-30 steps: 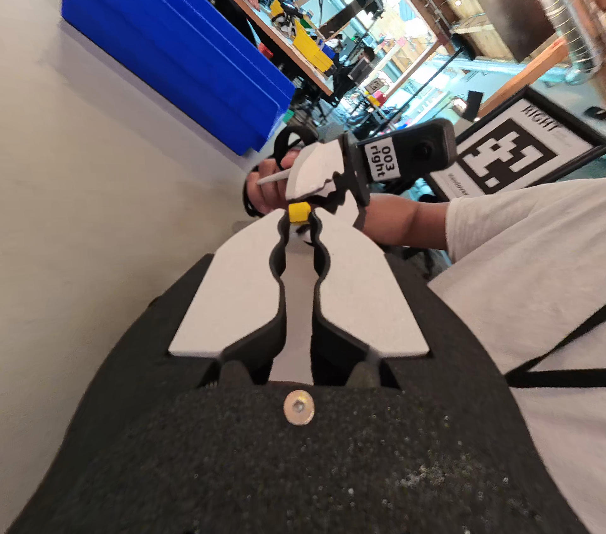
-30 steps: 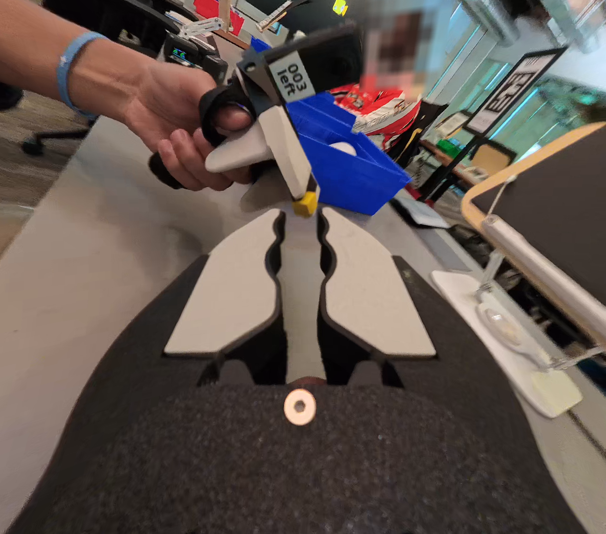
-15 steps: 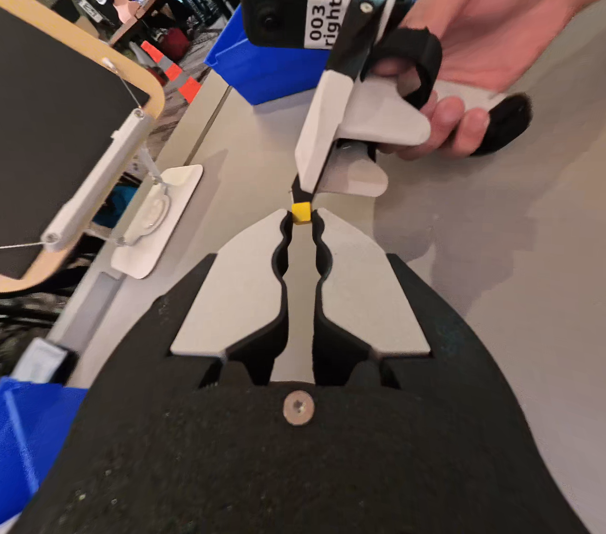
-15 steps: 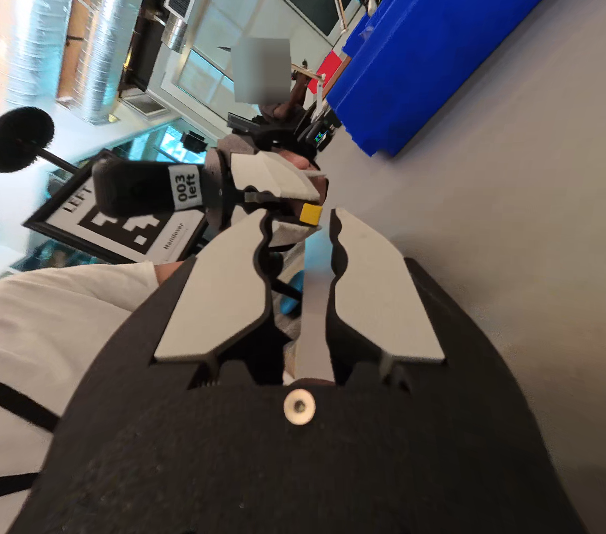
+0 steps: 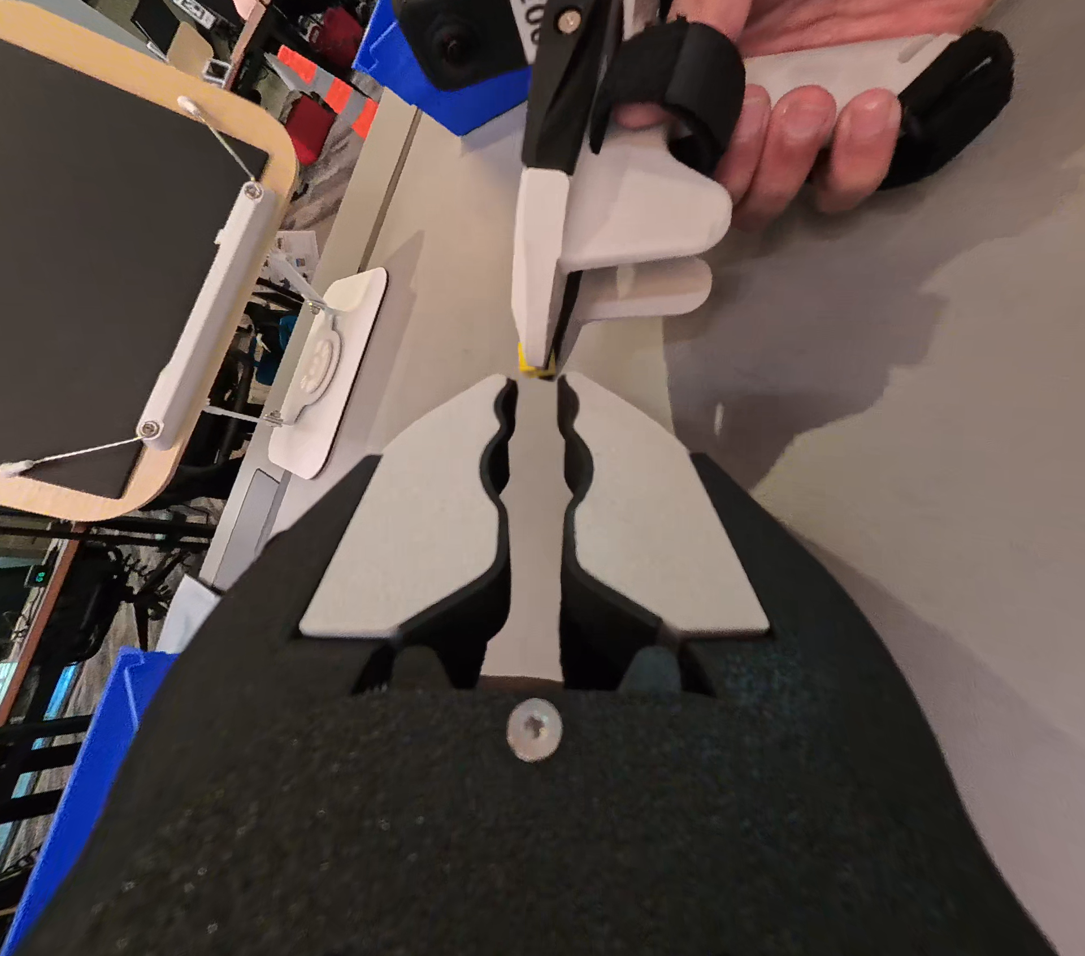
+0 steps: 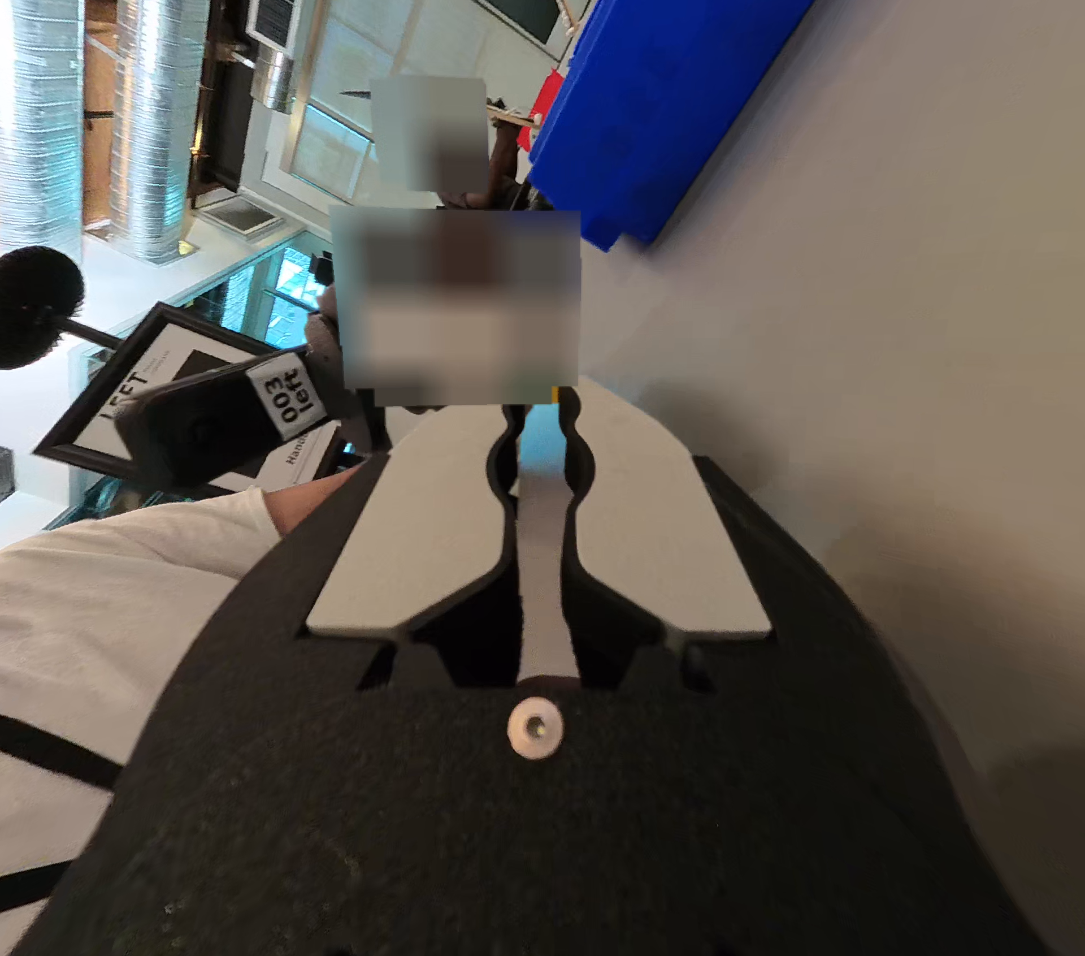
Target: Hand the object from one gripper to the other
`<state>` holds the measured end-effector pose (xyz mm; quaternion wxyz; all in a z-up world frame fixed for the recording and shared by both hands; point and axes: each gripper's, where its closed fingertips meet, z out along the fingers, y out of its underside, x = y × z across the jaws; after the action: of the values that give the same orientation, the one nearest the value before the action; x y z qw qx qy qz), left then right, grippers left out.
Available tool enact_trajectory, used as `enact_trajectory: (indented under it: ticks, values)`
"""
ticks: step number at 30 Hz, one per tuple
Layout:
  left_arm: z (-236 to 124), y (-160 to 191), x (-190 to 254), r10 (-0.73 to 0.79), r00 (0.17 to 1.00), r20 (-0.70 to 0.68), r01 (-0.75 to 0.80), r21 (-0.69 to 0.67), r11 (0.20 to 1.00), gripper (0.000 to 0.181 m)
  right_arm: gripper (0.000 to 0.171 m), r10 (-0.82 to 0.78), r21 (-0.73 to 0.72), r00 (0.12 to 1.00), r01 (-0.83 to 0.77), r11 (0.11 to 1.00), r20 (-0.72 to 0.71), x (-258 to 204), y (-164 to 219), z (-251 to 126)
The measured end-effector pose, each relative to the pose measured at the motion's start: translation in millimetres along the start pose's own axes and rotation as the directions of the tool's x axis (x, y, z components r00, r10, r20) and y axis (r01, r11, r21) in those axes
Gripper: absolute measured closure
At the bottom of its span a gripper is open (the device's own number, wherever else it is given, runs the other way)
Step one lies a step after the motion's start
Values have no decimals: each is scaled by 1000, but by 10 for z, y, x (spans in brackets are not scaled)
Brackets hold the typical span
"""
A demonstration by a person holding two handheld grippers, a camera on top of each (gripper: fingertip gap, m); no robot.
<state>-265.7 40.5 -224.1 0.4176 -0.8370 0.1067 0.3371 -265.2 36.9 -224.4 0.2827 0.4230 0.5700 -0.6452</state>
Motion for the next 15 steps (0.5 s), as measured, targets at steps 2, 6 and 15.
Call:
enact_trajectory:
  ticks: [2,6,15]
  values:
    - [-5,22,-35,-30,1000,3,30,-6,1000,167,161,-5,17,999,6,1000,-41,89,-59,-72]
    - [-10,64,-89,-94,996,-4,93,-17,995,168,161,-175,9,959,181,983,-225,314,-185,-232]
    - [-91,333,-139,-282,958,50,287,-148,946,168,160,-669,-227,502,680,697,-548,-209,-749,-638]
